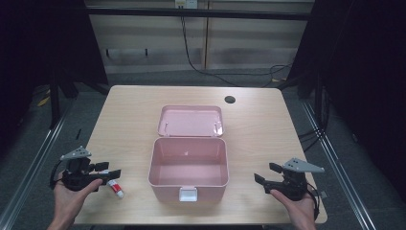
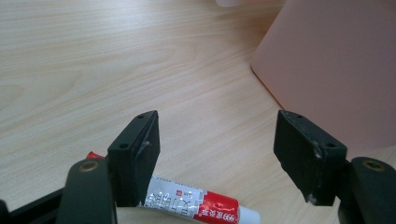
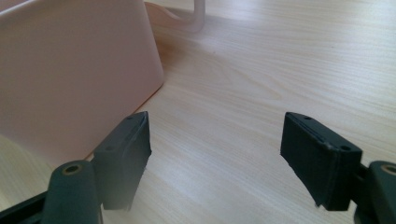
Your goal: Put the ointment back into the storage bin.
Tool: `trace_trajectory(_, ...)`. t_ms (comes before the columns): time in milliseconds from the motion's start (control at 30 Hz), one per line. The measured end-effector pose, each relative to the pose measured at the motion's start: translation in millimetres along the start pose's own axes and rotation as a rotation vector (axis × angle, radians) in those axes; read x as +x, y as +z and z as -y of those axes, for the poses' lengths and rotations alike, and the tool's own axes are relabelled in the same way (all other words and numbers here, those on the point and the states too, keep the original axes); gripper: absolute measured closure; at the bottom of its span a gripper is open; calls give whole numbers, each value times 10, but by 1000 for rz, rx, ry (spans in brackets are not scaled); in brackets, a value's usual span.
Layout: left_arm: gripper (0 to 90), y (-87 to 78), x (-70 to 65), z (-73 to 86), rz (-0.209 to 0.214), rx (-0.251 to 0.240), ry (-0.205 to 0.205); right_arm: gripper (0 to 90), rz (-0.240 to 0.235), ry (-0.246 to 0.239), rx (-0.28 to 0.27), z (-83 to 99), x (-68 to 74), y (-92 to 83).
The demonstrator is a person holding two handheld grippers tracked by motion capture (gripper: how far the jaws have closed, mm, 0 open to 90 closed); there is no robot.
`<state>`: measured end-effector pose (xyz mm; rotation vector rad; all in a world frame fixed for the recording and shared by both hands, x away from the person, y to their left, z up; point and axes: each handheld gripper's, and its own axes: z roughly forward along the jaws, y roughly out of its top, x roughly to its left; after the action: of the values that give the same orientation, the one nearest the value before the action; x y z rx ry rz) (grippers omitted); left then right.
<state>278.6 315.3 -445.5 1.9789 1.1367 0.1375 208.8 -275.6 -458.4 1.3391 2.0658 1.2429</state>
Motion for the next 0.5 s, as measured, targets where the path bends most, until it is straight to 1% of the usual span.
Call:
trace_trajectory(133, 329, -8, -10, -3, 7, 15, 2, 240, -6, -5, -2, -3, 18, -6)
trace_trajectory(167, 328, -13, -32, -8, -3, 26, 12, 241, -9, -9, -3, -4, 31, -16)
trace_trajectory(267, 323, -21, -53, -22, -4, 33, 18, 250, -6, -12, -7, -3, 43, -29)
trace_trajectory(300, 320, -37, -69, -37, -1, 55, 17, 249, -5, -35, 6, -3, 53, -30)
trace_trajectory(333, 308, -55, -78, -43, -8, 63, 29, 248, -7, -32, 8, -3, 57, -29)
trace_trajectory(367, 304, -73, -84, -42, -9, 67, 30, 248, -8, -34, 7, -4, 60, -25)
trace_trajectory(400, 301, -94, -71, -46, 8, 87, 30, 247, -8, -40, 8, -4, 60, -18)
trace_trajectory(433, 286, -116, -58, -48, 5, 94, 25, 246, -10, -38, 14, -4, 59, -13)
trace_trajectory(467, 267, -138, -43, -49, -7, 94, 16, 243, -11, -33, 18, -3, 59, -9)
trace_trajectory(500, 249, -152, -33, -49, -12, 96, 7, 243, -8, -38, 21, -3, 56, -4)
